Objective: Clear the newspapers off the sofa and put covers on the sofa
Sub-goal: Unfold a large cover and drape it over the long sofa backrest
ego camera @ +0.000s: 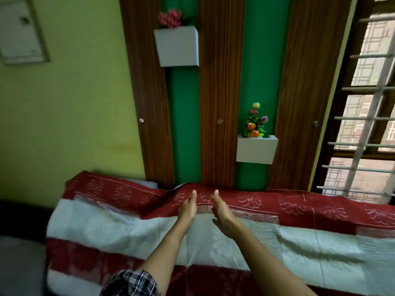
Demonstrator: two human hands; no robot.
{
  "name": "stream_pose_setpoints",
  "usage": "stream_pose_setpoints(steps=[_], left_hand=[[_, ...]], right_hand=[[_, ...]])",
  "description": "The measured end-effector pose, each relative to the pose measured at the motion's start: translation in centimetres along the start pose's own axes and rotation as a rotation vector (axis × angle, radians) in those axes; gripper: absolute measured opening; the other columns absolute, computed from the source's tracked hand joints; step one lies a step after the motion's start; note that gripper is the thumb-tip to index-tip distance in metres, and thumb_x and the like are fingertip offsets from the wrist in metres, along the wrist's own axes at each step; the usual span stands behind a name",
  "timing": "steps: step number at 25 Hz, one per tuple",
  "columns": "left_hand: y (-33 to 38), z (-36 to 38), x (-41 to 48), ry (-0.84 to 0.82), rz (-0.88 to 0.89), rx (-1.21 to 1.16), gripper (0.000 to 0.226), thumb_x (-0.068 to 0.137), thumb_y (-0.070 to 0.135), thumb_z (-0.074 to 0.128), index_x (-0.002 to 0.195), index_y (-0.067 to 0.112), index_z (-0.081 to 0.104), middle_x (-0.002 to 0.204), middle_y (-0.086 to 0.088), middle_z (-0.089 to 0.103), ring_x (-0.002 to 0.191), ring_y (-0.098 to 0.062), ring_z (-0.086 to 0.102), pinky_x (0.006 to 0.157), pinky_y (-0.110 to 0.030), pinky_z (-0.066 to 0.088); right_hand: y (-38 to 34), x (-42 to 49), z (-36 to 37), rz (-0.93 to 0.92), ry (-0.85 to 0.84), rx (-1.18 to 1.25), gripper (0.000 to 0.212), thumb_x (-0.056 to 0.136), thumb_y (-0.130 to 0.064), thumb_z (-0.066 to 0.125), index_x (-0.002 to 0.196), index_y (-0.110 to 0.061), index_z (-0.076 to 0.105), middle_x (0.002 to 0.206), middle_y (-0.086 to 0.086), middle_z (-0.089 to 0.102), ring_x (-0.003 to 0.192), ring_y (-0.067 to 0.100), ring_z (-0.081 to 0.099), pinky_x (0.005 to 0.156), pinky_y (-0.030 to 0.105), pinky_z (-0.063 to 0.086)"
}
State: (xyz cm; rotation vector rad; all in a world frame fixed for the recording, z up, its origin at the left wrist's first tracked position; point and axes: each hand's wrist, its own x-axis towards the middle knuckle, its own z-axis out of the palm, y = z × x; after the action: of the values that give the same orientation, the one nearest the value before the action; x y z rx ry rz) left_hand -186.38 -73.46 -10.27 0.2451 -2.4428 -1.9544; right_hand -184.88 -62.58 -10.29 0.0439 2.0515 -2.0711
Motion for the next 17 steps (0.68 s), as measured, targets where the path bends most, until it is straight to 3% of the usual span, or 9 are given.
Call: stream_pose_setpoints(steps=[1, 4, 9, 17], left_hand=[[0.1, -1.1, -1.3, 0.027, -0.031, -0.110, 0.077, 0.086, 0.070, 0.031, 0.136, 0.013, 0.045, 0.141, -0.009, 0.045, 0.130, -0.029, 0.042, 0.108, -0.035, 0.033], [0.7, -4.8, -5.2, 0.072, -0.027, -0.301, 0.056, 0.099, 0.046, 0.025, 0.137, 0.008, 0.042, 0.137, -0.009, 0.046, 0.132, -0.027, 0.039, 0.098, -0.029, 0.030], [-0.8, -12.1, -9.3, 0.168, -0.029, -0.335, 0.061, 0.097, 0.051, 0.024, 0.142, 0.011, 0.035, 0.150, -0.012, 0.032, 0.137, -0.026, 0.030, 0.111, -0.039, 0.022], [-4.0, -26.8, -13.3, 0.189, 0.027, -0.378, 0.063, 0.097, 0.052, 0.022, 0.141, 0.010, 0.037, 0.149, -0.012, 0.034, 0.137, -0.027, 0.032, 0.112, -0.044, 0.021]], right_hand=[[-0.3, -1.0, 1.1, -0.004, -0.007, 0.019, 0.070, 0.093, -0.060, 0.015, 0.150, -0.021, 0.008, 0.158, 0.004, 0.002, 0.145, 0.023, 0.007, 0.116, 0.046, 0.011], [-0.9, -3.8, 4.5, -0.017, -0.029, 0.056, 0.068, 0.094, -0.060, 0.014, 0.150, -0.021, 0.011, 0.158, 0.006, 0.007, 0.144, 0.024, 0.011, 0.116, 0.047, 0.012], [-1.3, -7.1, 10.3, 0.007, -0.048, 0.074, 0.070, 0.093, -0.063, 0.015, 0.149, -0.022, 0.017, 0.157, 0.006, 0.012, 0.143, 0.026, 0.015, 0.115, 0.048, 0.014], [-0.9, -10.7, 23.8, -0.031, -0.038, 0.100, 0.070, 0.093, -0.063, 0.016, 0.147, -0.019, 0.023, 0.155, 0.010, 0.018, 0.141, 0.029, 0.022, 0.114, 0.051, 0.019]])
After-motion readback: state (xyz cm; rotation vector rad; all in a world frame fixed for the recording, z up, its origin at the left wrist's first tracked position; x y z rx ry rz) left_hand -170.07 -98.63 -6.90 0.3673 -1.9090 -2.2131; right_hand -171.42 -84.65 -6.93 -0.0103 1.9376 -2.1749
